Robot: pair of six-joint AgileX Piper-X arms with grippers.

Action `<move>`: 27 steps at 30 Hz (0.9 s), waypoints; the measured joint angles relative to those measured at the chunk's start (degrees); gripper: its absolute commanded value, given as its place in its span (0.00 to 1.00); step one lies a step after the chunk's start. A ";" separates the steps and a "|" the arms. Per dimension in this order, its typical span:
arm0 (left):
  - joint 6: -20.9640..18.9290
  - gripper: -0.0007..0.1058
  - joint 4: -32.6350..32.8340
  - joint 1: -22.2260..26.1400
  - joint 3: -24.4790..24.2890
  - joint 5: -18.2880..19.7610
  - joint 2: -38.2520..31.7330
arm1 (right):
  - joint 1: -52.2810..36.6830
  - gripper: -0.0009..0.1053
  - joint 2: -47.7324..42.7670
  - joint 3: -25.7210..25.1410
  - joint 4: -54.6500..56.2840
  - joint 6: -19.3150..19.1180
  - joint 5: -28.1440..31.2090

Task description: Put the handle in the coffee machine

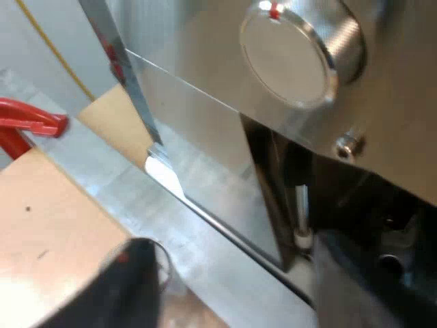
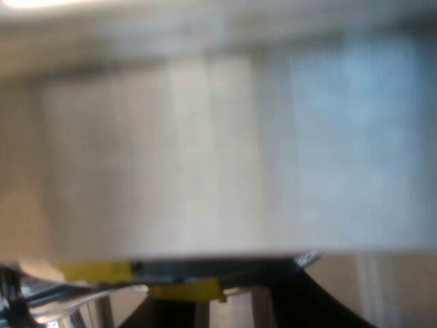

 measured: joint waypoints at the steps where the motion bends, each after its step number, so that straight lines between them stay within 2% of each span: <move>1: 0.00 0.32 -0.02 -1.08 -0.79 -1.72 0.47 | 0.00 0.17 0.00 0.00 0.00 0.00 0.00; 2: 0.00 0.24 0.24 -1.88 -1.20 -3.74 0.77 | 0.00 0.17 0.00 0.00 0.00 0.00 0.00; 3: 0.00 0.22 0.31 -2.27 -1.28 -5.18 0.94 | 0.00 0.17 0.00 0.00 0.00 0.00 0.00; 5: 0.00 0.07 0.89 -3.27 -1.29 -9.70 1.71 | 0.00 0.17 0.00 0.00 0.00 0.00 0.00; 7: 0.33 0.01 1.61 -3.28 -1.29 -10.34 2.38 | 0.00 0.17 0.00 0.00 0.00 0.00 0.00; 12: 0.64 0.01 3.81 -3.28 -1.45 -11.45 3.96 | 0.00 0.17 0.00 0.00 0.00 0.00 0.00; 18: 4.19 0.01 9.21 -3.56 -1.87 -11.68 6.68 | 0.00 0.17 0.00 0.00 0.00 0.00 -0.08; 27: 6.79 0.01 16.21 -5.56 -2.00 -11.75 8.69 | 0.00 0.17 0.00 0.00 0.00 0.00 -0.08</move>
